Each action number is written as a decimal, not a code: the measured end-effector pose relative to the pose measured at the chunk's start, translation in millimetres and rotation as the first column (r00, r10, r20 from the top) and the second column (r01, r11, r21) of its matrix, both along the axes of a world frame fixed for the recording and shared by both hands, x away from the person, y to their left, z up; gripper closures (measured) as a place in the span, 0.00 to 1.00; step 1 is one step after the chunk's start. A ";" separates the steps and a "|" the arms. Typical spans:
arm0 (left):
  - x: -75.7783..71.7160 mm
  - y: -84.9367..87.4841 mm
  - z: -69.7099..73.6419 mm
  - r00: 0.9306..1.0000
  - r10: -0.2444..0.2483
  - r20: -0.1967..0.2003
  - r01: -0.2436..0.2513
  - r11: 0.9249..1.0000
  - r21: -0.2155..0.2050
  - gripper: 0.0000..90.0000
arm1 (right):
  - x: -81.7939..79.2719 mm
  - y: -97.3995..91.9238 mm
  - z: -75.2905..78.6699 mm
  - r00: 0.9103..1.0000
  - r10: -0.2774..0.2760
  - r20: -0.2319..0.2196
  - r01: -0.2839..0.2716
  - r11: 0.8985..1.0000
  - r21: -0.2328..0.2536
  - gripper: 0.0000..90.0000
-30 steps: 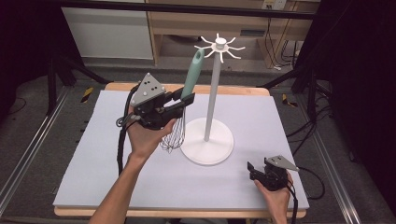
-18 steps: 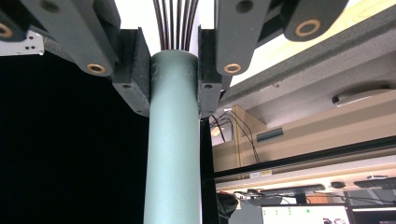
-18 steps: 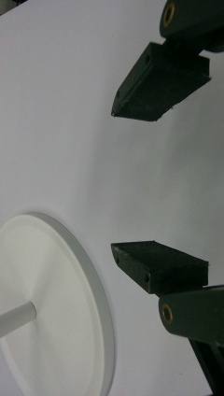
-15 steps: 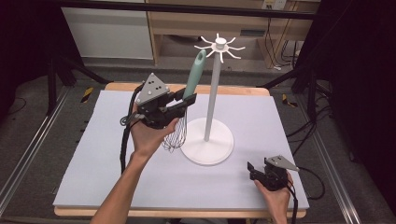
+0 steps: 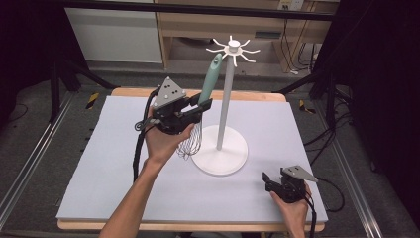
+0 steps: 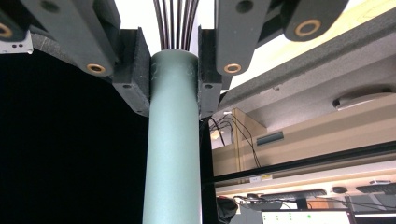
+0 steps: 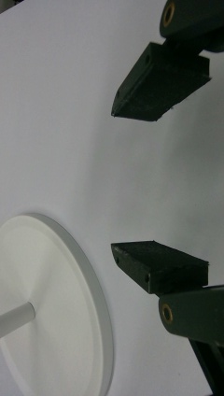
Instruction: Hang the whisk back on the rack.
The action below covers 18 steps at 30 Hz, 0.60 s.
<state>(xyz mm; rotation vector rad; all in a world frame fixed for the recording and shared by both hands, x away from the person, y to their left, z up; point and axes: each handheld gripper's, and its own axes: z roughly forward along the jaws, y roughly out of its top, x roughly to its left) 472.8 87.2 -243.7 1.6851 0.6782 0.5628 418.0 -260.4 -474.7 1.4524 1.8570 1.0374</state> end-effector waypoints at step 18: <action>7.5 -10.2 -4.6 1.000 0.013 0.002 -0.013 1.000 0.003 0.76 | -0.4 -1.5 0.1 1.000 0.000 0.002 0.000 1.000 0.002 0.32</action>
